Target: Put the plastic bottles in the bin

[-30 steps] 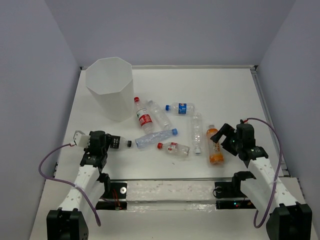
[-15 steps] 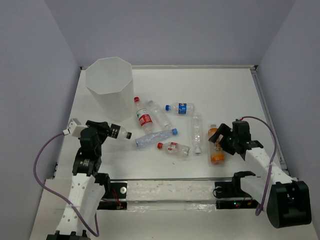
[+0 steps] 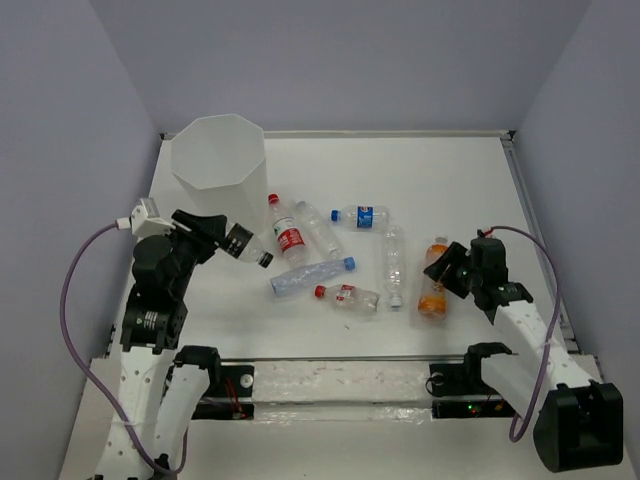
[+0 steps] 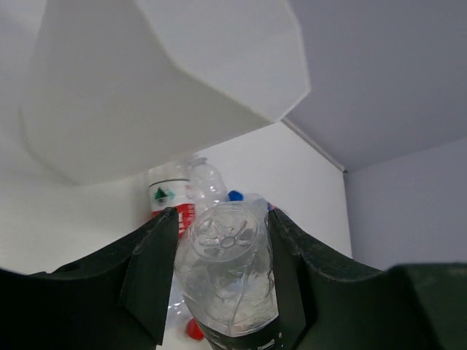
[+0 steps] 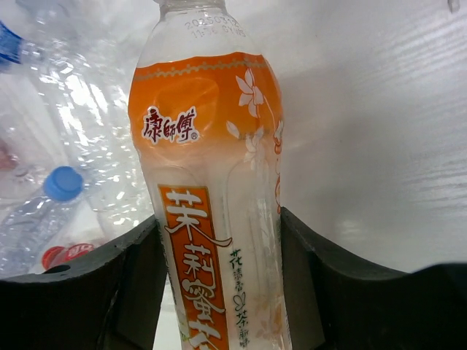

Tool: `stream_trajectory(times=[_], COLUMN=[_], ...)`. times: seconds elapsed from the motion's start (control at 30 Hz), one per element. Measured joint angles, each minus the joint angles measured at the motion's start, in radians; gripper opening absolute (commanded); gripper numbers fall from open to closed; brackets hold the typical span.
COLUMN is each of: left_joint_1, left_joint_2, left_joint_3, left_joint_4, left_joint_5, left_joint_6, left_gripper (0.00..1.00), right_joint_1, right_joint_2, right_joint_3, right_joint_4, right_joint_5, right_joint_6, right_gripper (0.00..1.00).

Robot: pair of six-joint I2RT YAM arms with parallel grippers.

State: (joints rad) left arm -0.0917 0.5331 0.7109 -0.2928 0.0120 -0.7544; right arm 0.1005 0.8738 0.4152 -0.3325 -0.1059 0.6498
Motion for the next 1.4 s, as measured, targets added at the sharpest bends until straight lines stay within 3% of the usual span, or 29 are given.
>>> stream_trajectory(times=[0.37, 0.67, 0.83, 1.07, 1.13, 1.3, 1.4], left_joint_1=[-0.001, -0.001, -0.001, -0.001, -0.001, -0.001, -0.001], left_joint_2=[0.284, 0.682, 0.834, 0.827, 0.826, 0.814, 0.806], left_joint_3=[0.497, 0.765, 0.775, 0.708, 0.703, 0.665, 0.655], left_joint_4=[0.193, 0.270, 0.270, 0.340, 0.360, 0.391, 0.397], left_joint_5=[0.078, -0.109, -0.245, -0.348, -0.358, -0.360, -0.341], left_joint_6=[0.082, 0.195, 0.284, 0.372, 0.383, 0.394, 0.397], left_gripper=[0.27, 0.27, 0.29, 0.37, 0.46, 0.86, 0.99], right_joint_1=[0.000, 0.000, 0.000, 0.000, 0.000, 0.000, 0.000], right_joint_2=[-0.202, -0.312, -0.317, -0.317, -0.317, -0.309, -0.300], right_joint_3=[0.069, 0.145, 0.185, 0.214, 0.224, 0.262, 0.278], right_joint_4=[-0.037, -0.081, -0.083, -0.080, -0.079, -0.070, -0.056], right_joint_5=[-0.035, -0.113, -0.143, -0.188, -0.199, -0.231, -0.247], right_joint_6=[-0.008, -0.030, -0.049, -0.052, -0.051, -0.051, -0.051], right_gripper=[0.48, 0.47, 0.47, 0.47, 0.47, 0.47, 0.47])
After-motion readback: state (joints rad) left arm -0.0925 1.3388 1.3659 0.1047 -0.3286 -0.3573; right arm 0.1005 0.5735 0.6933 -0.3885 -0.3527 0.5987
